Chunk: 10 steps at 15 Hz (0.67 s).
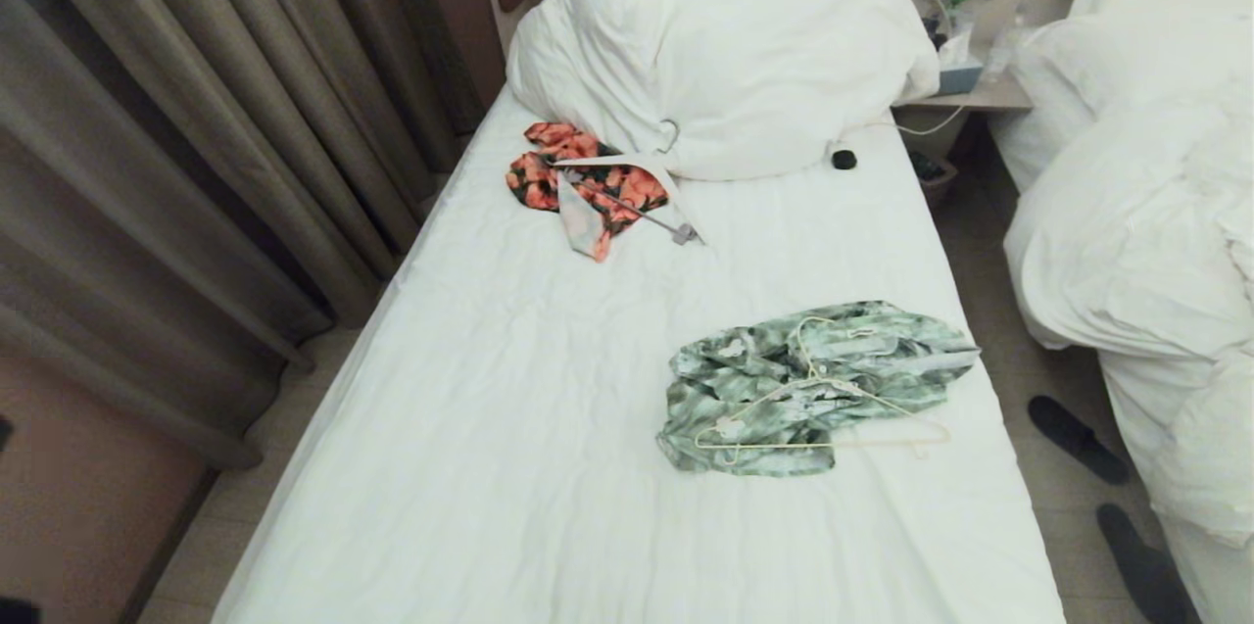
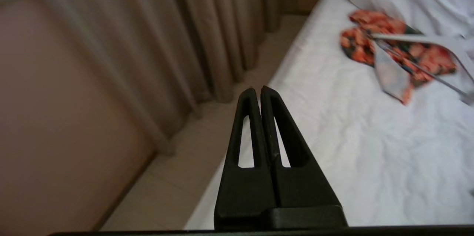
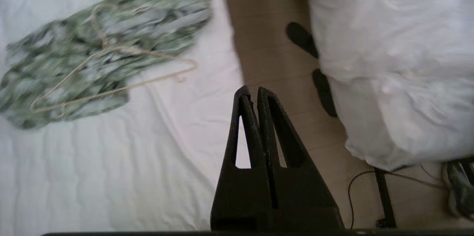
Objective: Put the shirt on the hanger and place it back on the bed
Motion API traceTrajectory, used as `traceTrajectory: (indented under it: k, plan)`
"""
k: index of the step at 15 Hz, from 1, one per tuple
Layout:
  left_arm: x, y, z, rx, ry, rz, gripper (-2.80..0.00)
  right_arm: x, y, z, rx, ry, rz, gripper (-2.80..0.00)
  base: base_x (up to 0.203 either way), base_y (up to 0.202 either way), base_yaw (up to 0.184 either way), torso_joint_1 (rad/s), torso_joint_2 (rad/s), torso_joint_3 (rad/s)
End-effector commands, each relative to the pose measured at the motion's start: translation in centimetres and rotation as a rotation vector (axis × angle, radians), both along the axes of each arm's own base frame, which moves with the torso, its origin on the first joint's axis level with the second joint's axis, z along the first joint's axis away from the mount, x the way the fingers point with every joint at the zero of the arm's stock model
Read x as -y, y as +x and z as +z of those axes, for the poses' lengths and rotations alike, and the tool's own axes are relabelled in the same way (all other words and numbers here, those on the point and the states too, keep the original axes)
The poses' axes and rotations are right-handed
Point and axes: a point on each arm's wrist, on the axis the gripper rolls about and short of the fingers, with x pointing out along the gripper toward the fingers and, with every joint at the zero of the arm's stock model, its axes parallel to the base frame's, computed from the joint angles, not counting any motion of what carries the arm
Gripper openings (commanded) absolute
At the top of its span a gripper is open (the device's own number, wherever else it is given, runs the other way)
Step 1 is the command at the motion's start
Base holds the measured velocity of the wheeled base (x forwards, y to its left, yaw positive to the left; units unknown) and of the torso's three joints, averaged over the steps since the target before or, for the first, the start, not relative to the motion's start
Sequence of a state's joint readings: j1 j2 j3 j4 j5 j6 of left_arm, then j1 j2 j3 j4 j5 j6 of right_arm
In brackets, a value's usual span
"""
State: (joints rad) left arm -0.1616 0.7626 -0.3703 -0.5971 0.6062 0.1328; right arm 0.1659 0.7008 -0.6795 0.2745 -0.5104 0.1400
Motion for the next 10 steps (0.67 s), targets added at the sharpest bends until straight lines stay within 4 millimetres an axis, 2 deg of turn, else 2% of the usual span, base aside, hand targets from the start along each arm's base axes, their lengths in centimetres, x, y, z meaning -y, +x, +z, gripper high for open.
traceTrajectory:
  k: [1, 3, 6, 8, 10]
  plan:
    - [-1.0, -5.6, -0.6, 0.142, -0.022, 0.047, -2.80, 0.7, -3.9, -0.8, 0.122, 0.017, -0.062, -2.80, 0.000, 0.000, 0.000, 0.000, 0.00, 0.000]
    - [-1.2, -7.8, -2.7, 0.135, -0.018, 0.067, -2.80, 0.8, -5.7, -2.3, 0.146, 0.008, -0.104, -2.80, 0.000, 0.000, 0.000, 0.000, 0.00, 0.000]
    - [-1.1, -9.1, -6.6, 0.087, 0.002, 0.068, -2.80, 0.8, -8.3, -4.5, 0.184, -0.020, -0.114, -2.80, 0.000, 0.000, 0.000, 0.000, 0.00, 0.000]
    - [-0.8, -9.8, -8.7, 0.104, 0.036, -0.020, -2.80, 0.7, -9.1, -6.6, 0.191, -0.019, -0.061, -2.80, 0.000, 0.000, 0.000, 0.000, 0.00, 0.000]
    - [-0.5, -10.4, -10.9, 0.081, 0.079, -0.129, -2.80, 0.3, -9.3, -8.3, 0.194, 0.000, 0.069, -2.80, 0.000, 0.000, 0.000, 0.000, 0.00, 0.000]
